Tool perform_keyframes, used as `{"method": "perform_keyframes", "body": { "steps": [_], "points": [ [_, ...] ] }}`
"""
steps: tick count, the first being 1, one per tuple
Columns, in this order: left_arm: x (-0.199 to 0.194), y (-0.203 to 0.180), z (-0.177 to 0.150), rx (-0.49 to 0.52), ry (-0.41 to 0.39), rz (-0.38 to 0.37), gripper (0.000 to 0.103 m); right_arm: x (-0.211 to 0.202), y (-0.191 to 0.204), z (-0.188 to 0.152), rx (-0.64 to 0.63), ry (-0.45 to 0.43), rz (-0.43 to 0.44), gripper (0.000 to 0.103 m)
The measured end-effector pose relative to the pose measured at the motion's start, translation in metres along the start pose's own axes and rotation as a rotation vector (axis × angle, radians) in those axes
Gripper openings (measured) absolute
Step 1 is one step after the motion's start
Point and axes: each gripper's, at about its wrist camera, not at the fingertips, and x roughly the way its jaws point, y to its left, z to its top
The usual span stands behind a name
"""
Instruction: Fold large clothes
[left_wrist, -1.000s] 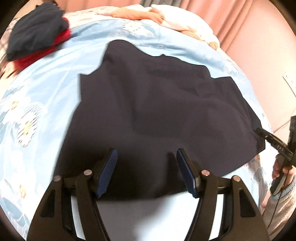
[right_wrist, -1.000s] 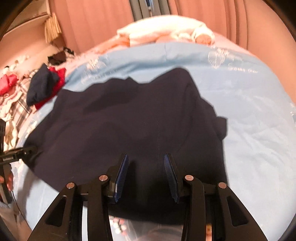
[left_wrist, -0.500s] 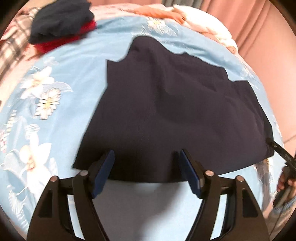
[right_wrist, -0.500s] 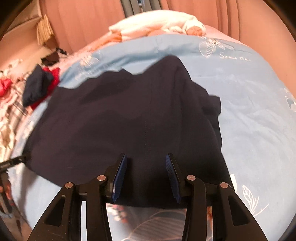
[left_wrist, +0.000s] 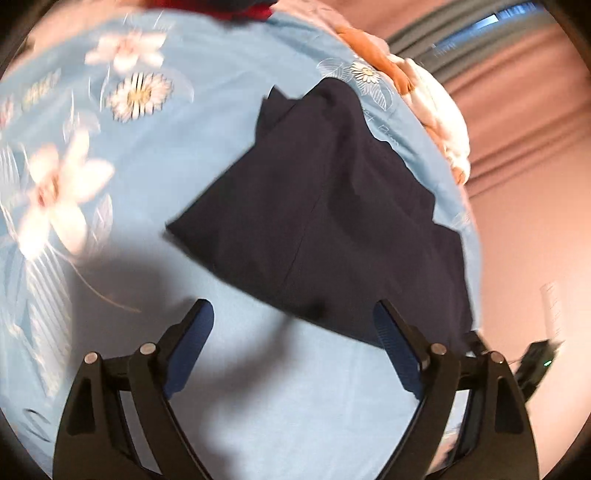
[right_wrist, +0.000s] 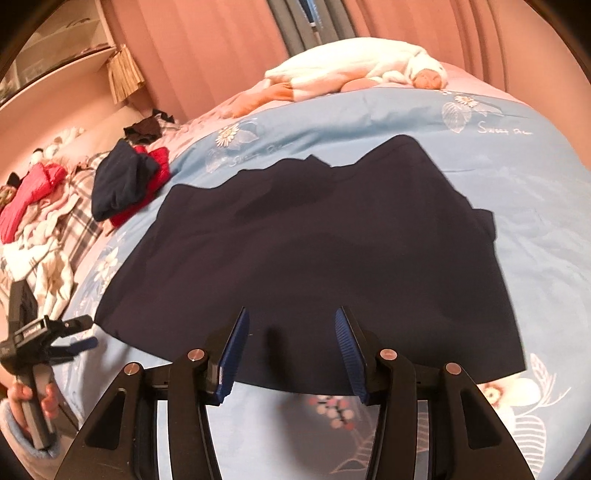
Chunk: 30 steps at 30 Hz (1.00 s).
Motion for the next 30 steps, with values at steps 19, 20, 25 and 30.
{"method": "perform_keyframes", "body": {
  "steps": [19,20,25,30],
  "points": [
    [0.046,0.003,0.044,-0.271,-0.077,-0.160,0.096,0.019,0.031,0.002,-0.044,0.010,0.097,0.049],
    [0.048,0.003,0.048,-0.274,-0.080,-0.162,0.096,0.022,0.034,0.003,-0.049,0.012,0.096,0.049],
    [0.051,0.014,0.059,-0.312,-0.112,-0.173,0.096,0.032,0.044,0.013,-0.061,-0.004,0.109,0.049],
    [0.051,0.007,0.062,-0.248,-0.158,-0.129,0.079,0.049,0.058,0.021,-0.066,-0.012,0.103,0.049]
  ]
}}
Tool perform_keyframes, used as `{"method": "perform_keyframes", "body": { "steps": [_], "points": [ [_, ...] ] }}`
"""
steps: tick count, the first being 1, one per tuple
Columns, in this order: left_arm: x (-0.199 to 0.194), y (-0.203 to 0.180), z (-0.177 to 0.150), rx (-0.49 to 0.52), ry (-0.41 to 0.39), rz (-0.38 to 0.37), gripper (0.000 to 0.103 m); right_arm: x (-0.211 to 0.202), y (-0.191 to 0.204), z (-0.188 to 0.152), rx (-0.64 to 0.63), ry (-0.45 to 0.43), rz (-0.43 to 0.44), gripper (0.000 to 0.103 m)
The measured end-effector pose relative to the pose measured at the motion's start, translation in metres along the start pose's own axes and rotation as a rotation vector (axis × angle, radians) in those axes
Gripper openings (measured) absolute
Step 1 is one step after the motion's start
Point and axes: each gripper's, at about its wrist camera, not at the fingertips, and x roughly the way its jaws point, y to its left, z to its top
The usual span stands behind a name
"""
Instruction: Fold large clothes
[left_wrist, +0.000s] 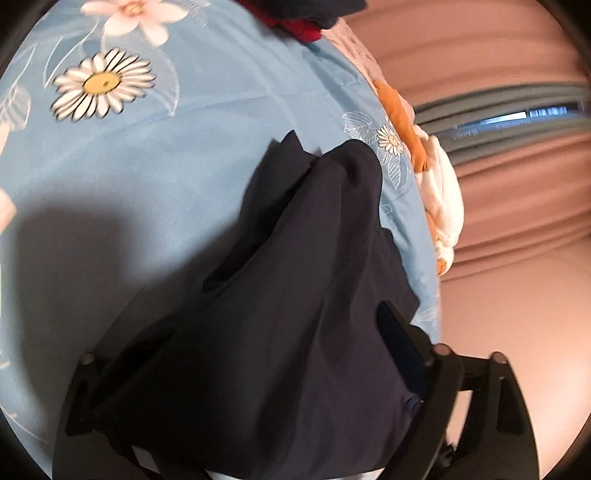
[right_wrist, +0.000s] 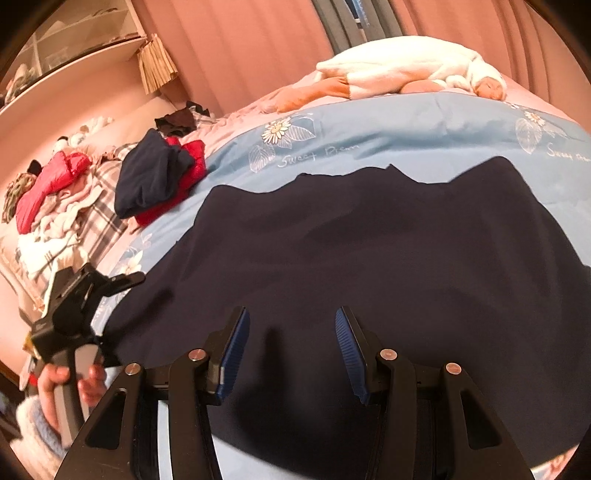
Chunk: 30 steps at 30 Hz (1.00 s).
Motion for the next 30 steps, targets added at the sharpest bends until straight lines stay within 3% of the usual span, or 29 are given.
{"method": "perform_keyframes", "body": {
  "steps": [4,5,7,9,14,19,21,25,30],
  "points": [
    [0.003,0.002,0.000,0.059,0.021,0.033,0.045,0.018,0.013,0.004,-0.027,0.005,-0.009,0.048],
    [0.003,0.003,0.002,0.065,0.027,0.033,0.035,0.023,0.016,0.004,-0.038,0.006,-0.018,0.041],
    [0.003,0.001,0.003,0.087,0.031,0.026,0.027,0.034,0.019,0.003,-0.058,0.017,-0.034,0.032],
    [-0.002,-0.013,0.002,0.179,0.013,0.044,0.020,0.048,0.020,-0.001,-0.071,0.052,-0.091,0.028],
    [-0.014,-0.049,-0.005,0.353,-0.023,0.084,0.017,0.063,0.021,-0.015,-0.099,0.074,-0.145,0.028],
    [-0.021,-0.061,-0.004,0.393,-0.032,0.090,0.017,0.048,0.016,-0.005,-0.051,0.109,-0.102,0.028],
    [-0.020,-0.067,-0.005,0.403,-0.033,0.094,0.017,0.026,0.014,-0.006,-0.019,0.079,-0.044,0.027],
    [-0.021,-0.079,-0.009,0.443,-0.047,0.105,0.017,-0.006,0.022,-0.021,-0.033,0.039,-0.010,0.027],
    [-0.020,-0.100,-0.018,0.501,-0.055,0.118,0.017,0.000,0.031,-0.045,-0.088,0.086,-0.046,0.028]
  ]
}}
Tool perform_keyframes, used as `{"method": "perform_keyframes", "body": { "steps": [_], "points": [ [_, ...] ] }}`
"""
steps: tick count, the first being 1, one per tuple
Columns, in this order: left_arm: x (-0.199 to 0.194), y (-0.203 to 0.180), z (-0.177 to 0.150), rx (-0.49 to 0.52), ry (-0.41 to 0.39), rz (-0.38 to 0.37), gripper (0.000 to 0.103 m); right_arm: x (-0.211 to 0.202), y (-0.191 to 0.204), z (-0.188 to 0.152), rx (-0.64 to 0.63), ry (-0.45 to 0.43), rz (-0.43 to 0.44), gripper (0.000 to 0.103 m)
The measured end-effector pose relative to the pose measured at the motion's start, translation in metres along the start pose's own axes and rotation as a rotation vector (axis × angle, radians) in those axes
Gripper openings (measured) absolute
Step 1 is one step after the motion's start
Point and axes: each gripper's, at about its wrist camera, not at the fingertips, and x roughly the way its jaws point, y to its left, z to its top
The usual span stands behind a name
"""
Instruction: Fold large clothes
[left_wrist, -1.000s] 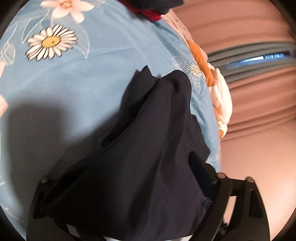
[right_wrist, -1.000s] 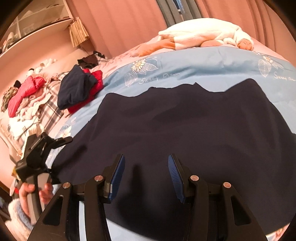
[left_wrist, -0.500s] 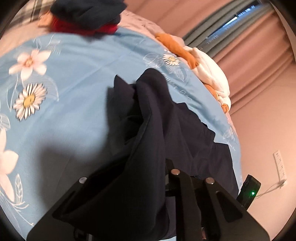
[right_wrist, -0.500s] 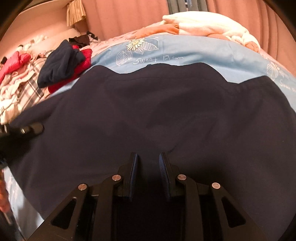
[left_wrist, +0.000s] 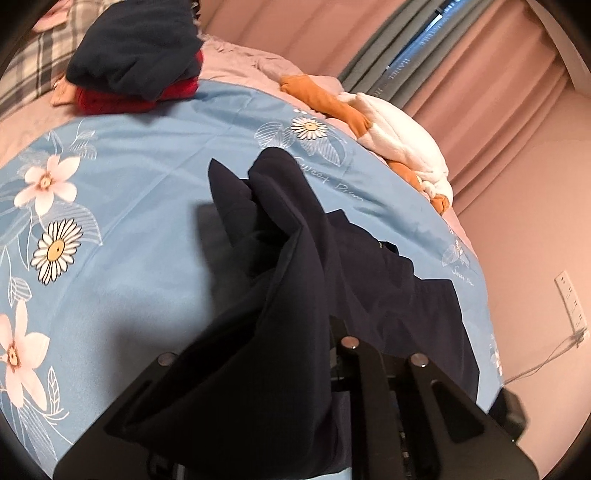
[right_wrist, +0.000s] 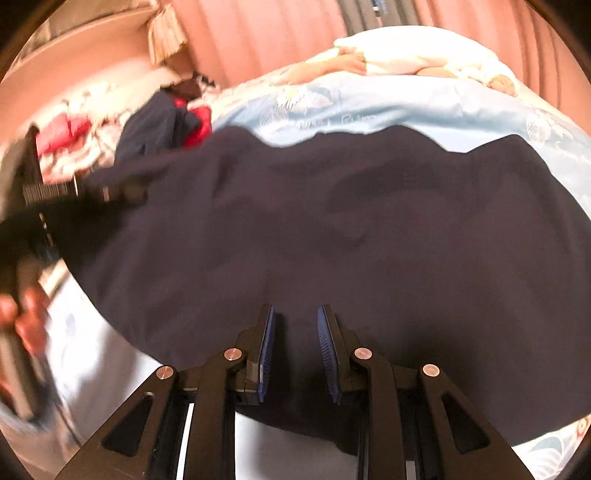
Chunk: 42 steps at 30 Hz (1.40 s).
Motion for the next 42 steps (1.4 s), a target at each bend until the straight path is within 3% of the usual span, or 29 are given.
{"method": "perform_keyframes", "body": {
  "steps": [3,8,11,15,22,29,30,32,36,40,42],
  "points": [
    [0.000,-0.022,-0.001,0.056,-0.007,0.010,0.017,0.019,0.001,-0.001,0.005,0.019,0.010,0.028],
    [-0.010,-0.074,0.003,0.180,-0.036,0.008,0.017,0.012,-0.021,0.006,0.118,0.019,0.145,0.027],
    [-0.016,-0.114,0.002,0.273,-0.054,-0.012,0.017,-0.018,-0.039,0.007,0.172,-0.046,0.215,0.028],
    [-0.013,-0.164,-0.008,0.375,-0.050,-0.042,0.017,-0.053,-0.086,0.009,0.322,-0.138,0.240,0.028],
    [0.013,-0.250,-0.056,0.572,-0.036,-0.082,0.017,-0.086,-0.189,-0.009,0.631,-0.261,0.228,0.028],
    [0.073,-0.282,-0.124,0.709,0.129,-0.108,0.018,-0.093,-0.245,-0.035,0.876,-0.373,0.314,0.039],
    [0.083,-0.282,-0.134,0.718,0.166,-0.109,0.021,-0.095,-0.252,-0.037,0.894,-0.392,0.330,0.040],
    [0.095,-0.280,-0.143,0.727,0.224,-0.143,0.027,-0.090,-0.253,-0.034,0.920,-0.402,0.351,0.056],
    [0.091,-0.268,-0.140,0.686,0.279,-0.259,0.058,-0.085,-0.256,-0.031,0.931,-0.383,0.409,0.059],
    [0.072,-0.254,-0.130,0.597,0.313,-0.344,0.066,-0.081,-0.255,-0.014,0.905,-0.357,0.455,0.065],
    [0.054,-0.247,-0.123,0.548,0.335,-0.439,0.070,-0.081,-0.256,-0.009,0.872,-0.351,0.462,0.066]
  ]
}}
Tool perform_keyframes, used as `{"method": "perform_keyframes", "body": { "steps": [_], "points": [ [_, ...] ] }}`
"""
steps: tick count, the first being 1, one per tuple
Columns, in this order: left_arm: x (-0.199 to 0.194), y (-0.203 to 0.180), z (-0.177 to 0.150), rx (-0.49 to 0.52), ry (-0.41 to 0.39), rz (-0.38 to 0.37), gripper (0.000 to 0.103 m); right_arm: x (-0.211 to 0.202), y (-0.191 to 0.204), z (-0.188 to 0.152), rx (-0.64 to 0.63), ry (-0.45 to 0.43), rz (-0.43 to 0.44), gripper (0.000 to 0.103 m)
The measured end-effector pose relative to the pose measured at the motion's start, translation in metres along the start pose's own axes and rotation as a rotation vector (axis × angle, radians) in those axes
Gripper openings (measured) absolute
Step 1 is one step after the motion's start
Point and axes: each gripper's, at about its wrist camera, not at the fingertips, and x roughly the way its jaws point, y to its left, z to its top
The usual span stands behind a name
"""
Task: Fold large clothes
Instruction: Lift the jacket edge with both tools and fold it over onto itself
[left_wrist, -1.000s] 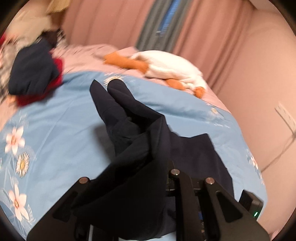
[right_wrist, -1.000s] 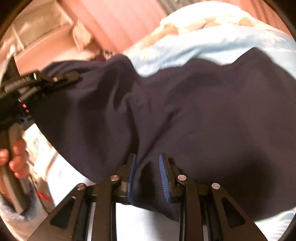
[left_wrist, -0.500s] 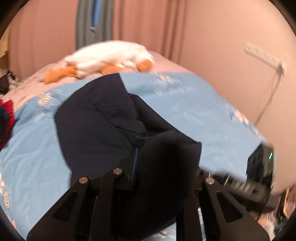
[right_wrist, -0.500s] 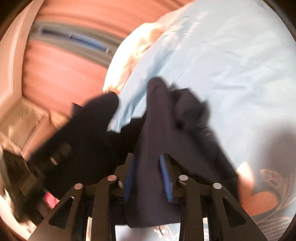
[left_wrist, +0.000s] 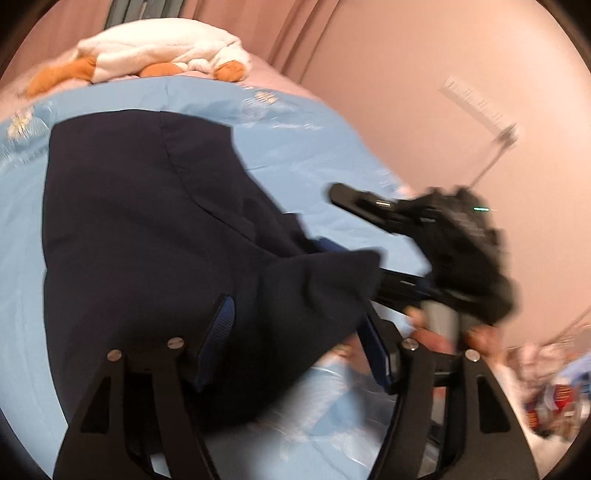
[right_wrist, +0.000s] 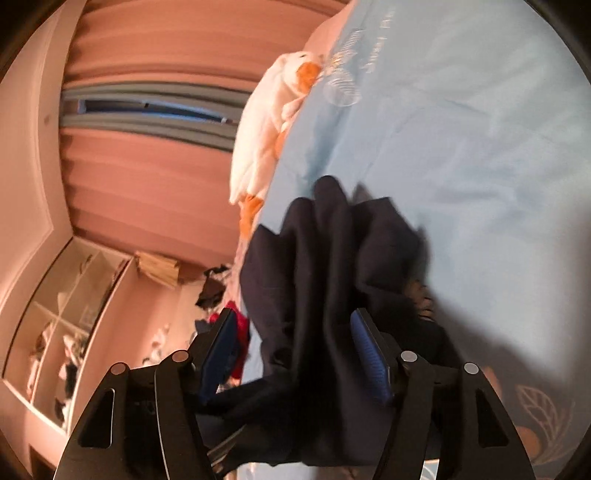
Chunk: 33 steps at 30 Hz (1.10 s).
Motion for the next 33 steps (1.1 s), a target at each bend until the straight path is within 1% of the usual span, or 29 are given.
{"method": "perform_keyframes", "body": {
  "steps": [1,2,5,9,12,14,15,16,17,20,22,23,24,26,28,29,30,31,33],
  "points": [
    [-0.009,-0.005,-0.002,0.007,-0.011,-0.024,0.071,0.001,0.004,0.000,-0.026,0.013,0.001,0.070],
    [-0.017,-0.009,-0.004,0.021,-0.023,-0.025,0.071,0.006,0.009,0.002,-0.046,0.030,-0.002,0.075],
    [-0.039,-0.013,-0.012,0.051,-0.049,0.014,0.071,0.014,0.014,0.007,-0.080,0.075,-0.050,0.075],
    [-0.065,0.011,-0.025,-0.011,-0.084,0.073,0.071,0.038,0.025,0.021,-0.149,0.139,-0.122,0.075],
    [-0.083,0.038,-0.035,-0.096,-0.117,0.108,0.071,0.056,0.030,0.028,-0.189,0.193,-0.166,0.075],
    [-0.086,0.050,-0.040,-0.129,-0.126,0.146,0.071,0.070,0.033,0.032,-0.208,0.240,-0.172,0.075],
    [-0.086,0.058,-0.040,-0.149,-0.124,0.175,0.071,0.079,0.034,0.033,-0.222,0.274,-0.181,0.075],
    [-0.085,0.063,-0.041,-0.162,-0.123,0.188,0.071,0.085,0.035,0.034,-0.233,0.295,-0.196,0.075],
    [-0.086,0.069,-0.047,-0.177,-0.121,0.199,0.071,0.091,0.037,0.034,-0.248,0.312,-0.221,0.075],
    [-0.083,0.081,-0.052,-0.210,-0.102,0.224,0.071,0.108,0.053,0.030,-0.341,0.352,-0.254,0.075],
    [-0.082,0.083,-0.055,-0.220,-0.102,0.223,0.071,0.116,0.059,0.027,-0.386,0.380,-0.253,0.074],
    [-0.083,0.083,-0.054,-0.222,-0.103,0.223,0.071,0.120,0.061,0.025,-0.409,0.393,-0.268,0.064],
    [-0.083,0.083,-0.054,-0.225,-0.104,0.225,0.071,0.127,0.063,0.022,-0.449,0.423,-0.305,0.056],
    [-0.084,0.084,-0.055,-0.231,-0.107,0.226,0.071,0.135,0.060,0.016,-0.477,0.473,-0.346,0.026],
    [-0.086,0.085,-0.055,-0.238,-0.112,0.233,0.071,0.134,0.061,0.009,-0.532,0.470,-0.360,0.012],
    [-0.087,0.086,-0.054,-0.243,-0.114,0.232,0.071,0.128,0.065,0.006,-0.570,0.439,-0.351,0.008],
    [-0.088,0.088,-0.051,-0.244,-0.116,0.232,0.071,0.120,0.070,0.004,-0.598,0.397,-0.342,0.007],
    [-0.089,0.089,-0.049,-0.241,-0.119,0.234,0.071,0.114,0.075,0.004,-0.596,0.362,-0.329,0.007],
    [-0.091,0.089,-0.044,-0.230,-0.122,0.238,0.071,0.089,0.087,0.009,-0.589,0.285,-0.256,0.006]
  ]
}}
